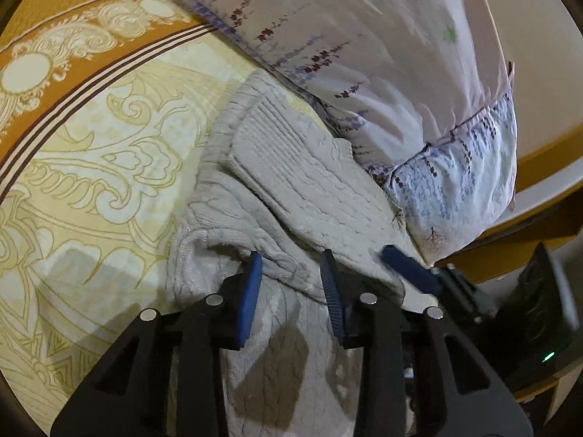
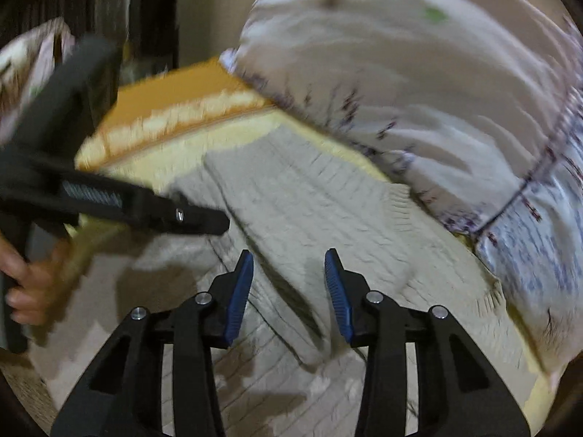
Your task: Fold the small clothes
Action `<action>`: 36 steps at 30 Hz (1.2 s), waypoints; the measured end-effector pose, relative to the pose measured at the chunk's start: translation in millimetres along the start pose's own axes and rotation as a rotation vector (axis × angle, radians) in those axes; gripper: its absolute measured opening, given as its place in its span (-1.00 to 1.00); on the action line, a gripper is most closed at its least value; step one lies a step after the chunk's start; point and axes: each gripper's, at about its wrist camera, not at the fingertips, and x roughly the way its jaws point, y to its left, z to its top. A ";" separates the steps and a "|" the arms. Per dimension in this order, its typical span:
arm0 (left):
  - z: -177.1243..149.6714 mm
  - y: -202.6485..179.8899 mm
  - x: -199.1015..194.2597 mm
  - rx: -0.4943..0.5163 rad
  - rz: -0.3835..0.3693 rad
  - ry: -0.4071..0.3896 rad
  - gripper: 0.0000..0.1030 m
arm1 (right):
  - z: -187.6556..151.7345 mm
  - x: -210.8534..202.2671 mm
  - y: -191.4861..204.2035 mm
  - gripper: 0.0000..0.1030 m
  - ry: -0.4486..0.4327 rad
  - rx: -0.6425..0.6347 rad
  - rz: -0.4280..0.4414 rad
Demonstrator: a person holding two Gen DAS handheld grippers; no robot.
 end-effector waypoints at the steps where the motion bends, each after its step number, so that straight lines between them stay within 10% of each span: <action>1: 0.1 0.3 1.1 -0.003 0.005 -0.001 -0.42 | -1.3 3.5 2.9 -0.22 0.006 -0.015 -0.015; 5: 0.5 3.4 1.3 -0.018 0.004 -0.004 -0.45 | -0.5 17.7 -4.7 -0.84 0.019 0.020 -0.063; 14: -2.0 -4.4 3.4 0.032 0.047 -0.012 -0.45 | -61.8 -52.5 -101.9 -0.87 -0.219 0.654 -0.155; 21: -6.2 -13.7 6.2 0.097 0.082 -0.016 -0.45 | -181.9 -39.5 -147.0 -0.67 -0.113 1.142 0.131; 33: -5.3 -12.9 7.3 0.086 0.071 -0.010 -0.45 | -236.7 -67.3 -206.3 -0.44 -0.188 1.362 0.025; 36: -4.9 -13.3 7.7 0.088 0.072 -0.008 -0.44 | -240.2 -59.6 -220.5 -0.73 -0.157 1.366 0.006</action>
